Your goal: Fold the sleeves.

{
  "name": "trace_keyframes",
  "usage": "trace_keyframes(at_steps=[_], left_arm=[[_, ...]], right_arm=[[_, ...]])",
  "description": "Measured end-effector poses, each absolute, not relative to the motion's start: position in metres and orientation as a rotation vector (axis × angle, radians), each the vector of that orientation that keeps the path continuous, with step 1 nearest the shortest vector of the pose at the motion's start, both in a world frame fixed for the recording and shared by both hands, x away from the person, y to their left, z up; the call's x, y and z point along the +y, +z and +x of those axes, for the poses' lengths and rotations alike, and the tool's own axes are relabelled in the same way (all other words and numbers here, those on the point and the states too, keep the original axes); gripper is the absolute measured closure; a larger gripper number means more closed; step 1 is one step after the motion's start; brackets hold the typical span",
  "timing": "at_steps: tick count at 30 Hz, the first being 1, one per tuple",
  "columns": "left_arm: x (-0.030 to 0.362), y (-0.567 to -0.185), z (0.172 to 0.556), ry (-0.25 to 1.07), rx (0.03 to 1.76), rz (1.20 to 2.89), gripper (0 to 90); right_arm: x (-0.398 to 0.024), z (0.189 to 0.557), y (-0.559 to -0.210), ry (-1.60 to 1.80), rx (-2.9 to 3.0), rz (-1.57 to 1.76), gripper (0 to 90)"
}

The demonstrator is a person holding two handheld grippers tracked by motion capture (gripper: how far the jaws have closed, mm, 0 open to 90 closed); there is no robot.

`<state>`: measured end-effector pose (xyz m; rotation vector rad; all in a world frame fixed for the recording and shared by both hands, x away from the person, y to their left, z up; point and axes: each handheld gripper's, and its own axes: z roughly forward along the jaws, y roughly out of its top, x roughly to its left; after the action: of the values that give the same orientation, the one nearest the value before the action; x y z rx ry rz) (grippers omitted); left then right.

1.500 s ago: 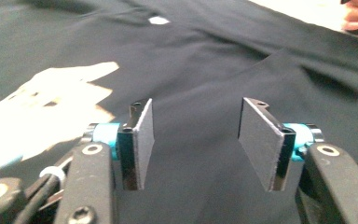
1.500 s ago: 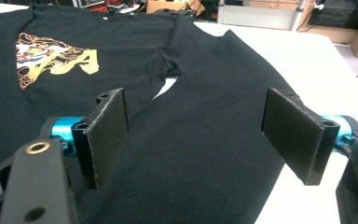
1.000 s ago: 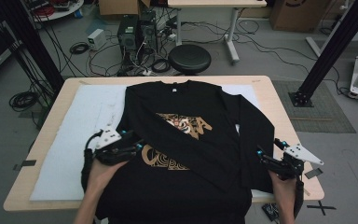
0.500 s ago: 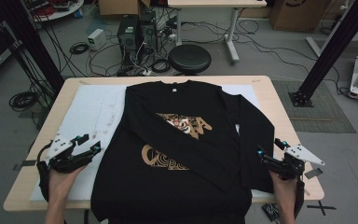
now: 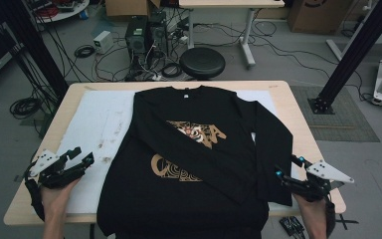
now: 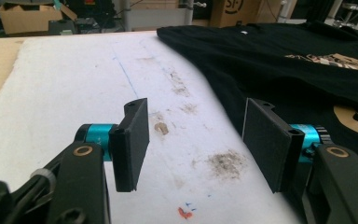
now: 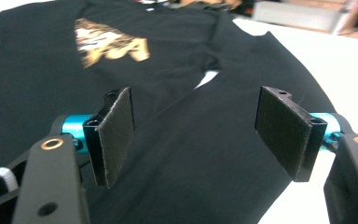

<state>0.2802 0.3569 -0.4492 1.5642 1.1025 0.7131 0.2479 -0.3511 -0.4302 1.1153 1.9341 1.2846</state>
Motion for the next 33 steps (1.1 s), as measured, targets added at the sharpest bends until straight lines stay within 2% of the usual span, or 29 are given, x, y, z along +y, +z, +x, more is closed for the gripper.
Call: trace_keyframes(at_steps=[2, 4, 10, 11, 14, 23, 27, 28, 30, 31, 33], left_arm=[[0.355, -0.449, 0.281, 0.719, 1.101, 1.586, 41.0], [0.354, -0.449, 0.281, 0.726, 1.094, 1.597, 41.0], [0.357, -0.450, 0.282, 0.692, 1.101, 1.577, 41.0], [0.357, -0.450, 0.281, 0.693, 1.099, 1.573, 40.7], [0.356, -0.450, 0.280, 0.710, 1.091, 1.575, 40.7], [0.355, -0.450, 0.280, 0.723, 1.088, 1.584, 40.7], [0.354, -0.450, 0.280, 0.725, 1.091, 1.591, 40.7], [0.354, -0.450, 0.280, 0.725, 1.094, 1.593, 40.7], [0.354, -0.450, 0.280, 0.729, 1.094, 1.594, 40.7], [0.354, -0.450, 0.280, 0.729, 1.094, 1.594, 40.7], [0.353, -0.450, 0.280, 0.734, 1.096, 1.593, 40.7]], right_arm=[[-0.353, 0.243, -0.429, 1.299, 1.958, 1.109, 29.1], [-0.357, 0.226, -0.428, 1.312, 2.114, 1.055, 33.4], [-0.353, 0.216, -0.433, 1.238, 2.263, 0.991, 38.1], [-0.346, 0.210, -0.441, 1.155, 2.353, 0.939, 44.4], [-0.345, 0.208, -0.445, 1.154, 2.378, 0.929, 49.2], [-0.345, 0.209, -0.457, 1.110, 2.424, 0.922, 52.8], [-0.348, 0.208, -0.460, 1.136, 2.400, 0.924, 57.7], [-0.349, 0.208, -0.460, 1.137, 2.395, 0.938, 60.5], [-0.349, 0.210, -0.460, 1.130, 2.381, 0.910, 71.4], [-0.349, 0.210, -0.460, 1.130, 2.381, 0.910, 71.4], [-0.348, 0.210, -0.459, 1.104, 2.361, 0.935, 86.6]])
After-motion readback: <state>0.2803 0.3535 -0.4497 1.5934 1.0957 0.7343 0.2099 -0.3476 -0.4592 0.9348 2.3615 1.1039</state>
